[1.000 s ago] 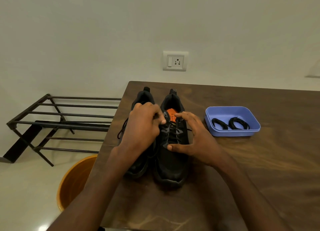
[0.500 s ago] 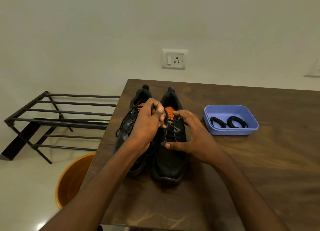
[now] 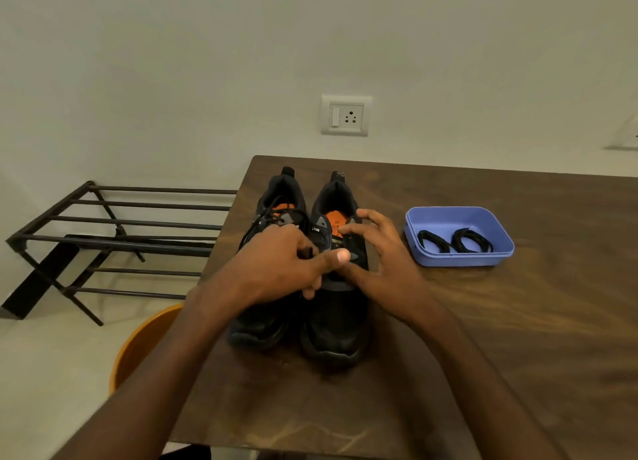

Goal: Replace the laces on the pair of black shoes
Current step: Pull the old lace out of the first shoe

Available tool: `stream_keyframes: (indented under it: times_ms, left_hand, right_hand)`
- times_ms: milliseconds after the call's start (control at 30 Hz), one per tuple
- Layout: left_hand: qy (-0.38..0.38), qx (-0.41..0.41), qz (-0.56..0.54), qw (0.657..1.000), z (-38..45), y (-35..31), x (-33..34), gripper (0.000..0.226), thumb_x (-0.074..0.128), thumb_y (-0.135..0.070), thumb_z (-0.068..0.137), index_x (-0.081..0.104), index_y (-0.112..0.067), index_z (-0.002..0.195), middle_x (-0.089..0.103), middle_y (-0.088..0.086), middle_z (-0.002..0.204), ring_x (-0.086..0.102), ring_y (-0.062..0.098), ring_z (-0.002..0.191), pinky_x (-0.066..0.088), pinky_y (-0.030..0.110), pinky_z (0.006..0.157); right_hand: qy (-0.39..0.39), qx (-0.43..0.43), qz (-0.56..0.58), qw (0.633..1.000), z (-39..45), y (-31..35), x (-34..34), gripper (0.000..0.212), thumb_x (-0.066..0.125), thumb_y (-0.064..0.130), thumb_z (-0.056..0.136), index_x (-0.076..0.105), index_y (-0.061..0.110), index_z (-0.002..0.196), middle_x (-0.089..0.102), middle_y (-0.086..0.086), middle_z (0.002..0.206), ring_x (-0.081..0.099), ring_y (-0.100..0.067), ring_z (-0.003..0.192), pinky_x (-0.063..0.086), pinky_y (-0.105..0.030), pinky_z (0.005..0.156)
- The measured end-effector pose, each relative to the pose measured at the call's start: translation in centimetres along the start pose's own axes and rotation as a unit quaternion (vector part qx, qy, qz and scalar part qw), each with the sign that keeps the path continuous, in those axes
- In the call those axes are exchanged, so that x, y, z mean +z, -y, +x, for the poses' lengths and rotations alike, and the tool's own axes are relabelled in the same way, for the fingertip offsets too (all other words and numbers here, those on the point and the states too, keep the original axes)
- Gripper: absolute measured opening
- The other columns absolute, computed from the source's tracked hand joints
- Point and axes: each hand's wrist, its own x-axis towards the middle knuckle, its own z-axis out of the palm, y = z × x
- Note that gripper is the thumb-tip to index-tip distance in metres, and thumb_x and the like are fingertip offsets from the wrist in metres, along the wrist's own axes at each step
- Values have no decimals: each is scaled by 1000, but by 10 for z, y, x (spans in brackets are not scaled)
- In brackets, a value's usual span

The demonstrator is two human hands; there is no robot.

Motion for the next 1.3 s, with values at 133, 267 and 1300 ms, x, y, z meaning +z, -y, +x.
stream_keyframes:
  times_ms: [133, 267, 1300]
  left_hand:
    - [7, -11, 54, 998, -2, -8, -6, 56, 42, -73, 93, 70, -25, 87, 71, -5, 58, 68, 5, 54, 54, 24, 64]
    - [-24, -9, 188, 982, -4, -7, -10, 26, 62, -61, 93, 67, -42, 111, 68, -13, 89, 64, 4, 82, 58, 35, 85]
    - [-81, 67, 17, 994, 25, 22, 12, 71, 88, -29, 79, 45, -35, 136, 46, -14, 146, 51, 12, 132, 42, 32, 107]
  right_hand:
    - [-114, -34, -150, 981, 3, 12, 15, 21, 73, 27, 92, 74, 22, 113, 49, 4, 139, 51, -19, 121, 53, -43, 91]
    - [-129, -5, -225, 966, 0, 21, 32, 15, 68, 27, 95, 74, 22, 108, 51, 1, 126, 50, -18, 104, 50, -40, 77]
    - [-150, -17, -220, 964, 3, 24, 34, 11, 70, 24, 93, 78, 21, 99, 51, 1, 148, 48, -21, 135, 44, -52, 101]
